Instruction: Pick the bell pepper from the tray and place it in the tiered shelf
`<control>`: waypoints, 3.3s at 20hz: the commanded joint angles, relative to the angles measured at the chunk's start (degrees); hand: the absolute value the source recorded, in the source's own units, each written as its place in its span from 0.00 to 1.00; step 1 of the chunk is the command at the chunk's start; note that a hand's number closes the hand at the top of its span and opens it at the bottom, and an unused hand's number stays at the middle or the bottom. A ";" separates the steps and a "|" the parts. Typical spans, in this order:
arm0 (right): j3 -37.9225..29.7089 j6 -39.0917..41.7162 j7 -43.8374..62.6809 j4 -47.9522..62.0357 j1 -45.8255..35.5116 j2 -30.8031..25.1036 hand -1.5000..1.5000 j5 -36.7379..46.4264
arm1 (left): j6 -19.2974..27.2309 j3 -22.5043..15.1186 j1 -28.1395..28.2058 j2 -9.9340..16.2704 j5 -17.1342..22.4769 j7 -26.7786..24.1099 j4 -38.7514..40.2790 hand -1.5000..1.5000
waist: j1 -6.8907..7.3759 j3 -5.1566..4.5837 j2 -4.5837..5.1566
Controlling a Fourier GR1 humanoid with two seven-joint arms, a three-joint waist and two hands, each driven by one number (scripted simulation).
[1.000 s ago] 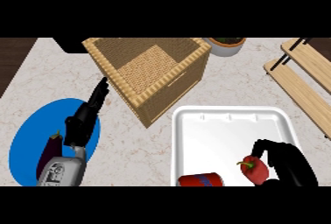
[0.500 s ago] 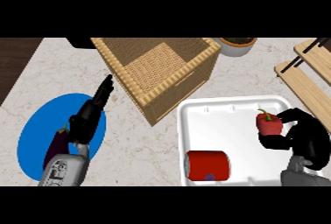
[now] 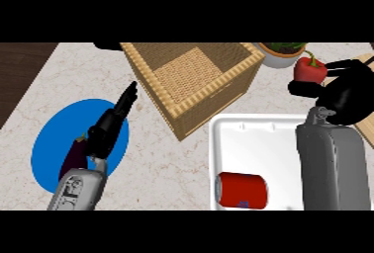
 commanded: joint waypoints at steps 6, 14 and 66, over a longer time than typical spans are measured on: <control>-1.90 2.60 20.73 13.66 -22.02 0.09 1.00 24.71 | 1.38 0.17 -0.92 -1.24 -0.48 -0.04 1.90 0.50 | -1.94 -0.01 -0.44; -7.21 8.34 23.87 21.97 -33.81 0.05 1.00 40.46 | 1.10 1.04 3.64 0.35 -0.11 -1.38 -0.54 0.50 | -3.24 0.11 -1.00; -28.10 -29.62 -0.18 44.33 -30.65 -25.50 1.00 36.68 | 0.79 2.23 3.51 0.27 0.06 0.39 -1.44 0.50 | -5.44 0.32 -1.00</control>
